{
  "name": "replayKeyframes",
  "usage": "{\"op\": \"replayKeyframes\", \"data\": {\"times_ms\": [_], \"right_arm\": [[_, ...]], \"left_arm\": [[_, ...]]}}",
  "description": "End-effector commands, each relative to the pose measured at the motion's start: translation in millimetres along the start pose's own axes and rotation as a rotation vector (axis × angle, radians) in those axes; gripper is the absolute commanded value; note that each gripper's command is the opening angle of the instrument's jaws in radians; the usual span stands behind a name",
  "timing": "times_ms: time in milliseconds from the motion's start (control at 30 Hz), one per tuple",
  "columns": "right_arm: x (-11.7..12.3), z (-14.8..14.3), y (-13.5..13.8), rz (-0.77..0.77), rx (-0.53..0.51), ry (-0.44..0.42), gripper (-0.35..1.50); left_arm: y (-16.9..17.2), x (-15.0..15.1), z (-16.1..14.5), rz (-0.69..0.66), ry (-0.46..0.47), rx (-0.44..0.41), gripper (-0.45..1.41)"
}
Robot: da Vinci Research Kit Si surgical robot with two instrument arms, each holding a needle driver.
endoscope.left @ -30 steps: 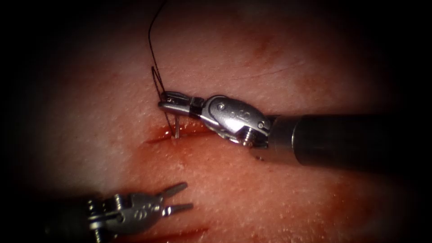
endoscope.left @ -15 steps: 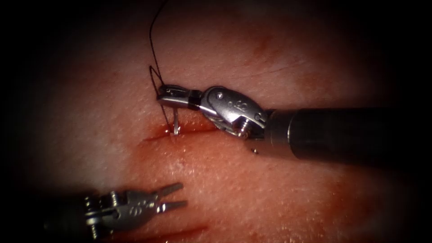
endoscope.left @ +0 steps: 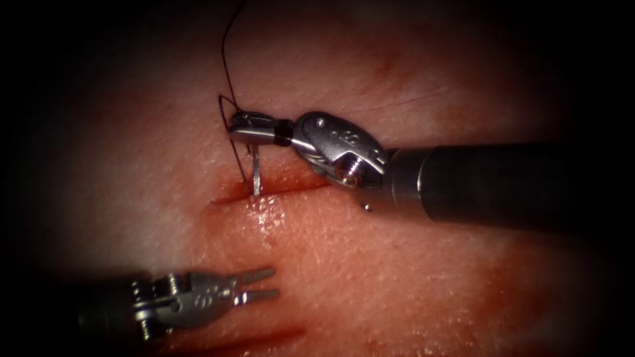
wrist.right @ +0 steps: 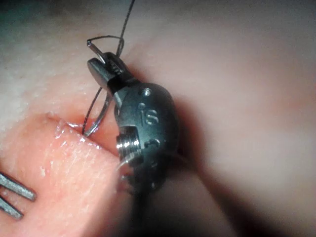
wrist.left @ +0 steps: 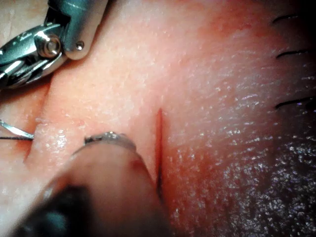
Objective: Wound Closure
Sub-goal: Push needle through skin below incision with right hand
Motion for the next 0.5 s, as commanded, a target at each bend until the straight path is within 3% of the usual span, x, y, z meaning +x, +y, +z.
{"op": "replayKeyframes", "data": {"times_ms": [33,500], "right_arm": [[-0.1,1.0,0.2,0.019,0.012,-0.003,-0.35],[-1.8,1.9,-1.2,0.430,0.076,-0.043,-0.35]], "left_arm": [[-0.1,0.0,0.8,0.002,0.001,0.000,0.00],[-0.9,-0.8,1.1,0.000,0.002,-0.002,-0.05]]}}
